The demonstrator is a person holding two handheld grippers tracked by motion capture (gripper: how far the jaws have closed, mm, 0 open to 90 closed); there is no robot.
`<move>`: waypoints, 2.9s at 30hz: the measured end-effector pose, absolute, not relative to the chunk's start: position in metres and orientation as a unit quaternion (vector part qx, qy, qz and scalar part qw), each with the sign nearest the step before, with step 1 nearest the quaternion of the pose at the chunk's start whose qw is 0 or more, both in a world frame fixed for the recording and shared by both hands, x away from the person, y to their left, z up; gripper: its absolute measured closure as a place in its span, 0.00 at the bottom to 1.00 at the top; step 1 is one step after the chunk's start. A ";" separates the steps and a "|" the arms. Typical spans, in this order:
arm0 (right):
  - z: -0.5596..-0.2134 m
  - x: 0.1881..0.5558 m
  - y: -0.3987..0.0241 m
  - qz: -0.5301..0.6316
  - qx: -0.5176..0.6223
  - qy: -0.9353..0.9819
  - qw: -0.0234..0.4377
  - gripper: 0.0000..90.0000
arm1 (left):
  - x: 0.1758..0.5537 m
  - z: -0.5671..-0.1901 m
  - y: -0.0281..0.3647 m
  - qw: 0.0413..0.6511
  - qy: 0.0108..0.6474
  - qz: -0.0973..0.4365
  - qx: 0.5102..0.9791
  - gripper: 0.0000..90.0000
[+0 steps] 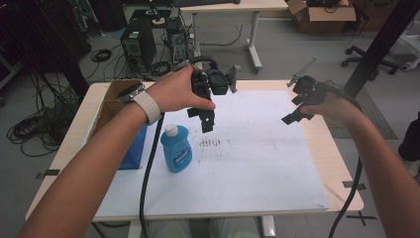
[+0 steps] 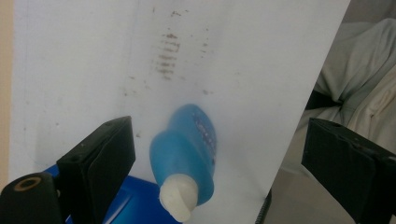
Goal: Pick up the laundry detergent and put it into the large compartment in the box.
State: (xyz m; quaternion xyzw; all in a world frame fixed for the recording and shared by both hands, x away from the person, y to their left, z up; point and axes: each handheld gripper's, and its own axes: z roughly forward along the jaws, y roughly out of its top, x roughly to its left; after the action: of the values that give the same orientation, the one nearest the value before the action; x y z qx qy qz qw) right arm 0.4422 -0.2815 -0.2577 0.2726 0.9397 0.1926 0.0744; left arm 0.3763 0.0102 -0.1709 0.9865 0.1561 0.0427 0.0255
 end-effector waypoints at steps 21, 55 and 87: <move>-0.254 0.438 -0.285 0.195 0.272 0.939 0.083 0.11 | 0.375 -0.157 0.021 0.035 0.228 0.041 0.972 0.10; -0.252 0.436 -0.285 0.204 0.267 0.938 0.083 0.11 | 0.380 -0.157 0.046 0.017 0.334 0.036 0.942 0.09; -0.252 0.437 -0.283 0.204 0.267 0.938 0.082 0.11 | 0.386 -0.177 0.069 0.010 0.407 0.035 0.913 0.09</move>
State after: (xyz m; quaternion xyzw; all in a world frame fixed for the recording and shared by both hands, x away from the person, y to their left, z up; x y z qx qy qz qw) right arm 0.4375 -0.2833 -0.2516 0.2672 0.9382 0.2045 0.0816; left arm 0.3859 0.0687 -0.1766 0.9126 0.4073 0.0347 0.0102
